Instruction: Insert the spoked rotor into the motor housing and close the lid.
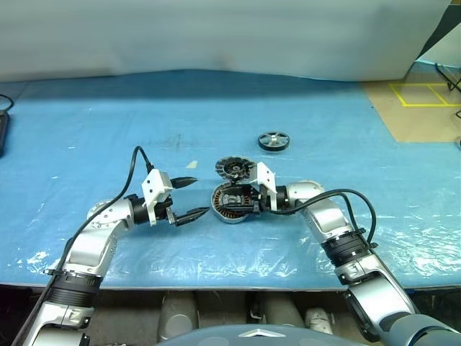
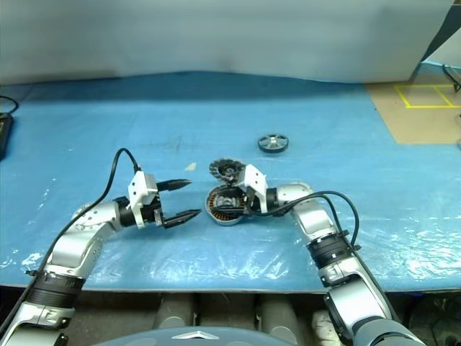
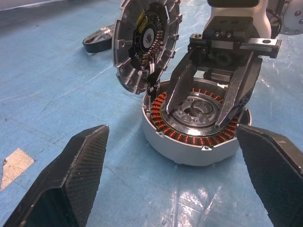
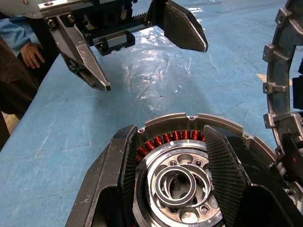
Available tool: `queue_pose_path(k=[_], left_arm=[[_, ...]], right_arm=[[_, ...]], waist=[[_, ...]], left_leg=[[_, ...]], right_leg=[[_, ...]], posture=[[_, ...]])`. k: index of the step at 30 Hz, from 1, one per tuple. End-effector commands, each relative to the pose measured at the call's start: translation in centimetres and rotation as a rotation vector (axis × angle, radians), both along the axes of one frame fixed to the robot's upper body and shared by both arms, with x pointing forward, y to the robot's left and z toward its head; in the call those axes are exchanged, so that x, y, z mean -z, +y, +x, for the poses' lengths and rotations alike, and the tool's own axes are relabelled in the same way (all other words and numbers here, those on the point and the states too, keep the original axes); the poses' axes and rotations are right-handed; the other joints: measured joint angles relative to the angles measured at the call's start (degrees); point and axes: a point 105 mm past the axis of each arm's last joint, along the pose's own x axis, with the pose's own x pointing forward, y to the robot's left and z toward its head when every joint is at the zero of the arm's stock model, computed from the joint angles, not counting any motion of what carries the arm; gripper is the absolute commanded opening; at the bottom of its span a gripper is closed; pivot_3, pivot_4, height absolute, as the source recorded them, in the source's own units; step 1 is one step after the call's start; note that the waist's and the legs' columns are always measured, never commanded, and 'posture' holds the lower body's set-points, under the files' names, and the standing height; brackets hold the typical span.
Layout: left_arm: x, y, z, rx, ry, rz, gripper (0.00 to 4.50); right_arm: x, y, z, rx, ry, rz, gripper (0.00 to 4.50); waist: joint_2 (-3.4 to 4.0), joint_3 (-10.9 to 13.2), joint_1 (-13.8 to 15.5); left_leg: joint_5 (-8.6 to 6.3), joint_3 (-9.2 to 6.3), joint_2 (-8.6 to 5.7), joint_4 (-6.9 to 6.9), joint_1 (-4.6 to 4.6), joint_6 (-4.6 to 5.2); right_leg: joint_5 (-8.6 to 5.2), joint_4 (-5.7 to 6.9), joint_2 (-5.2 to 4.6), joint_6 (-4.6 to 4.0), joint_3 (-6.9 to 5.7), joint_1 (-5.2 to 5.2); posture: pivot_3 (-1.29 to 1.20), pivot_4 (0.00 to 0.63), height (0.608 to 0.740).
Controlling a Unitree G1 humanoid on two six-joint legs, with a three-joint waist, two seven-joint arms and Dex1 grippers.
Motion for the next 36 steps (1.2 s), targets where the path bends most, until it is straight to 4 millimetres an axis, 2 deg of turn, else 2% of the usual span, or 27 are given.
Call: queue_pose_path(k=[1, 2, 5, 10, 20, 36], left_arm=[[-1.1, -0.1, -0.1, 0.005, -0.043, -0.006, 4.50], [-1.1, -0.1, -0.2, 0.005, -0.043, -0.006, 4.50], [-1.3, -0.2, -0.2, 0.006, -0.043, -0.007, 4.50], [-1.2, -0.2, -0.2, 0.009, -0.040, -0.007, 4.50], [-1.2, -0.3, -0.3, 0.007, -0.035, -0.008, 4.50], [-0.7, 0.0, -0.3, -0.008, -0.028, -0.004, 4.50]], right_arm=[[-1.7, 0.1, -0.1, -0.015, -0.026, 0.058, 2.29], [-1.8, 0.1, -0.2, -0.016, -0.025, 0.063, 2.29], [-2.1, -0.1, -0.2, -0.014, -0.019, 0.074, 1.74], [-2.0, -0.5, -0.2, -0.014, -0.021, 0.072, 0.08], [-1.2, -1.8, -0.5, -0.045, -0.083, -0.038, 0.03], [-0.7, -1.4, -0.1, -0.059, -0.102, -0.068, 0.03]], waist=[[0.00, 0.00, 0.00], [0.00, 0.00, 0.00], [0.00, 0.00, 0.00], [0.00, 0.00, 0.00], [0.00, 0.00, 0.01], [0.00, 0.00, -0.06]], left_leg=[[0.00, 0.00, 0.00, 0.00, 0.00, 0.00], [0.00, 0.00, 0.00, 0.00, 0.00, 0.00], [0.00, 0.00, 0.00, 0.00, 0.01, 0.00], [0.00, 0.00, 0.00, 0.00, 0.00, 0.00], [0.00, 0.00, 0.00, 0.00, 0.00, 0.00], [0.00, 0.00, 0.00, 0.01, 0.00, 0.02]], right_leg=[[0.00, 0.00, 0.00, 0.00, 0.00, 0.00], [0.00, 0.01, 0.00, 0.00, 0.00, 0.00], [0.00, 0.01, 0.00, 0.00, 0.00, 0.00], [0.00, 0.01, 0.00, 0.00, 0.00, 0.00], [0.00, 0.01, 0.00, 0.00, 0.00, 0.01], [0.00, 0.02, 0.00, 0.00, 0.00, 0.00]], posture=[[0.00, 0.150, 0.740], [0.00, 0.150, 0.740], [0.00, 0.150, 0.740], [0.00, 0.150, 0.740], [0.00, 0.150, 0.740], [0.00, 0.150, 0.740]])
